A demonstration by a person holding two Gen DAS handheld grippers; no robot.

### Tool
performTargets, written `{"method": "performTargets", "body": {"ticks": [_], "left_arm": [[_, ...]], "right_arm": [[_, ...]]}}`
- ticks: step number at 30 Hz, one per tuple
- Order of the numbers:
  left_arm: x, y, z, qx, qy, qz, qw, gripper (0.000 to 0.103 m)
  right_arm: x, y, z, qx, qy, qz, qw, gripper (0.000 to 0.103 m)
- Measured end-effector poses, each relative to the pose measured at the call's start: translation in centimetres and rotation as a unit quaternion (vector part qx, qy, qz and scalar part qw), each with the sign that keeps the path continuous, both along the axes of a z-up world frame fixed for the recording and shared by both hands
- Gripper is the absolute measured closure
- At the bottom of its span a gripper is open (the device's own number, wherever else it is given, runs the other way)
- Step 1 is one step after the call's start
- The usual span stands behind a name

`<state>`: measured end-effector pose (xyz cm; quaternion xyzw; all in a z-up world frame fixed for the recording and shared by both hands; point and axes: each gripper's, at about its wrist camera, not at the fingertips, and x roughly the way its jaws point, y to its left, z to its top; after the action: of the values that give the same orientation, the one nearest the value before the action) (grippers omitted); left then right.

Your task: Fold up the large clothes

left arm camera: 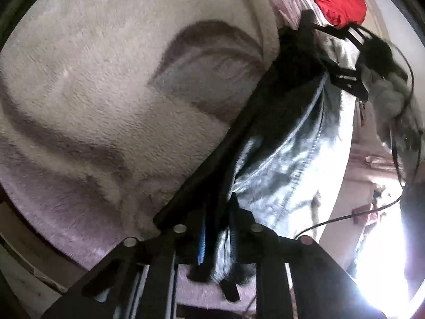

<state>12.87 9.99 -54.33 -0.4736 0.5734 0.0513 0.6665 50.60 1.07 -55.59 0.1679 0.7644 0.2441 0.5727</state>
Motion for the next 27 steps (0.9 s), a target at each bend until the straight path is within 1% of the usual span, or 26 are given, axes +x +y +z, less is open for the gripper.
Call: {"method": "performTargets", "body": {"ticks": [1, 2, 3, 4, 5, 6, 8, 9, 10, 13, 15, 16, 17, 19, 20, 22, 23, 25, 26, 27], "left_arm": [[-0.2, 0.2, 0.6, 0.0, 0.001, -0.002, 1.0, 0.083], [-0.3, 0.5, 1.5, 0.006, 0.001, -0.002, 1.0, 0.083], [-0.3, 0.8, 2.2, 0.01, 0.0, -0.003, 0.9999, 0.082], [-0.1, 1.1, 2.9, 0.013, 0.001, -0.005, 0.9999, 0.08], [0.2, 1.4, 3.5, 0.016, -0.002, -0.004, 0.9999, 0.079], [1.1, 1.7, 4.3, 0.019, -0.011, -0.003, 0.9998, 0.076], [3.4, 1.5, 5.1, 0.03, -0.028, -0.008, 0.9991, 0.059], [4.8, 1.5, 5.3, 0.037, -0.038, -0.012, 0.9985, 0.046], [6.7, 1.3, 5.6, 0.044, -0.05, -0.017, 0.9976, 0.044], [12.3, 0.5, 4.9, 0.068, -0.073, -0.044, 0.994, 0.044], [15.9, -0.4, 4.0, 0.092, -0.076, -0.069, 0.9905, 0.044], [17.4, -0.8, 3.5, 0.114, -0.072, -0.078, 0.9879, 0.047], [18.0, -0.8, 3.2, 0.124, -0.071, -0.083, 0.9862, 0.047], [19.2, -0.9, 2.5, 0.142, -0.069, -0.088, 0.9836, 0.073], [19.4, -0.8, 2.2, 0.149, -0.063, -0.089, 0.9829, 0.074], [19.4, -0.9, 1.9, 0.16, -0.068, -0.088, 0.9809, 0.078], [19.1, -0.9, 2.0, 0.162, -0.069, -0.088, 0.9805, 0.079], [18.7, -0.7, 1.9, 0.162, -0.074, -0.083, 0.9805, 0.082], [18.9, -0.8, 2.0, 0.16, -0.073, -0.081, 0.981, 0.082], [19.1, -0.8, 2.2, 0.156, -0.074, -0.077, 0.9821, 0.083]], "right_arm": [[0.1, -1.2, 0.9, 0.023, 0.003, -0.012, 1.0, 0.052], [0.2, -2.3, 1.7, 0.039, 0.001, -0.018, 0.999, 0.052], [0.1, -4.2, 3.2, 0.048, -0.01, -0.027, 0.998, 0.052], [0.0, -5.9, 4.3, 0.046, -0.024, -0.034, 0.998, 0.046], [-0.2, -8.7, 6.0, 0.037, -0.045, -0.047, 0.997, 0.041], [-0.2, -10.5, 7.0, 0.03, -0.056, -0.054, 0.997, 0.039], [-0.6, -14.7, 8.4, 0.003, -0.07, -0.073, 0.995, 0.039], [-0.7, -16.8, 8.7, -0.013, -0.076, -0.079, 0.994, 0.039], [-0.6, -18.5, 8.7, -0.026, -0.081, -0.084, 0.993, 0.039], [0.3, -22.2, 7.7, -0.034, -0.078, -0.101, 0.991, 0.039], [1.0, -24.3, 6.2, -0.025, -0.069, -0.119, 0.99, 0.039], [1.6, -24.4, 5.2, -0.017, -0.068, -0.123, 0.99, 0.039], [2.1, -24.6, 4.5, -0.012, -0.068, -0.125, 0.99, 0.039], [3.7, -24.8, 3.1, 0.003, -0.071, -0.128, 0.989, 0.039], [4.8, -24.5, 2.1, 0.017, -0.072, -0.128, 0.989, 0.039], [6.3, -23.5, 0.6, 0.026, -0.075, -0.129, 0.988, 0.039], [7.4, -22.9, -0.7, 0.031, -0.071, -0.128, 0.989, 0.039], [8.7, -22.1, -2.9, 0.029, -0.052, -0.128, 0.99, 0.039], [9.3, -21.7, -4.2, 0.05, -0.033, -0.131, 0.99, 0.039], [9.4, -21.4, -4.6, 0.067, -0.03, -0.136, 0.988, 0.041]]}}
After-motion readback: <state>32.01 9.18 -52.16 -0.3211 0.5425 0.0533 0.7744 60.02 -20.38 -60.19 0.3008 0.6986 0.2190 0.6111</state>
